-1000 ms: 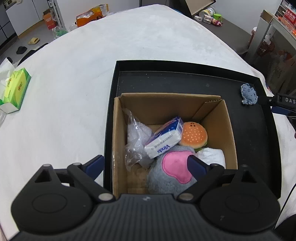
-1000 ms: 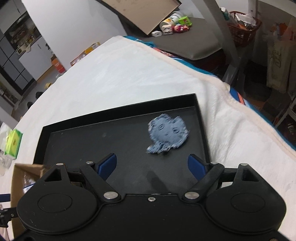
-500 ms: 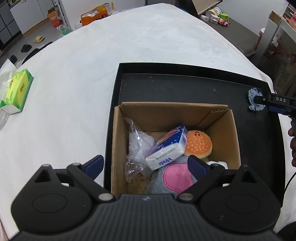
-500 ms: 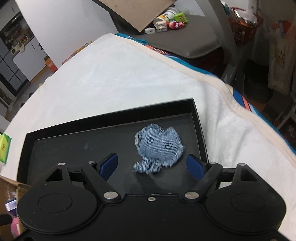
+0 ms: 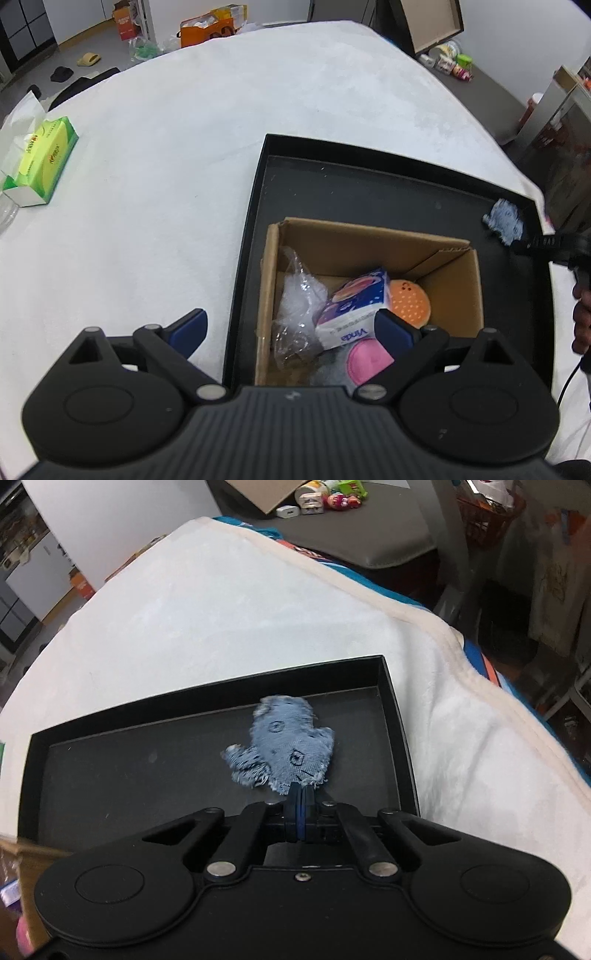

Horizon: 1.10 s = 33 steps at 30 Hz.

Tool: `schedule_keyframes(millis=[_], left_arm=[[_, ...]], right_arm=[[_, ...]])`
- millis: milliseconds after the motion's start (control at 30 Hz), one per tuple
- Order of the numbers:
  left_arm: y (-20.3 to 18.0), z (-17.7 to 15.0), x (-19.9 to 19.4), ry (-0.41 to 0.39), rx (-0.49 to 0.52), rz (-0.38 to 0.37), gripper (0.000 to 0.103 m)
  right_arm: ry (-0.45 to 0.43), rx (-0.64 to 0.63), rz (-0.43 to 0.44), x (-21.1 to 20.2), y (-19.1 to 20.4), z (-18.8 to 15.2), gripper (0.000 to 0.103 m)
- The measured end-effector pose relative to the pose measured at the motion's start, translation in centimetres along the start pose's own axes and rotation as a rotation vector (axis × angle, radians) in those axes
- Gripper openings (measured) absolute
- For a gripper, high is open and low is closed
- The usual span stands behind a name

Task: Organize soft objects
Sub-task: 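Grasp the blue denim plush with the right gripper and lift it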

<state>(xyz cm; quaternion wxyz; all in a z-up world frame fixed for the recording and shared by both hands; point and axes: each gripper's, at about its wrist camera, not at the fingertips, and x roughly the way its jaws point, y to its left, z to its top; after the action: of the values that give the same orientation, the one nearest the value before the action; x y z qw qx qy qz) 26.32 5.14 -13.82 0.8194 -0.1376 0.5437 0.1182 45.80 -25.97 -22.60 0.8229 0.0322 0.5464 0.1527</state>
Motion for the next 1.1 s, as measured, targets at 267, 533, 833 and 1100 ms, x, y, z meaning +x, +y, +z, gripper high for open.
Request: schedule_keyframes(millis=[267,533,833,1100], left_arm=[[0.6,-0.4,-0.6,-0.008,0.002,-0.024,0.096],[1.0,-1.7,-0.5,0.003,-0.009,-0.037,0.096],[1.1,-2.8,-1.4,-0.019,0.015,-0.032,0.096],[1.1,-2.8,-1.0,-0.029,-0.002,-0.021,0.096]], right_arm=[[0.009,-0.047,0.005,-2.0,0.7,-0.3,0.0],[0.0,-0.018,0.036,-5.3,0.7,-0.9,0.0],[-0.006,-0.071,-0.021,-3.3,1.5,-0.5,0.03],[-0.012,-0.077,-0.047,-1.1,2.0,-0.3,0.06]])
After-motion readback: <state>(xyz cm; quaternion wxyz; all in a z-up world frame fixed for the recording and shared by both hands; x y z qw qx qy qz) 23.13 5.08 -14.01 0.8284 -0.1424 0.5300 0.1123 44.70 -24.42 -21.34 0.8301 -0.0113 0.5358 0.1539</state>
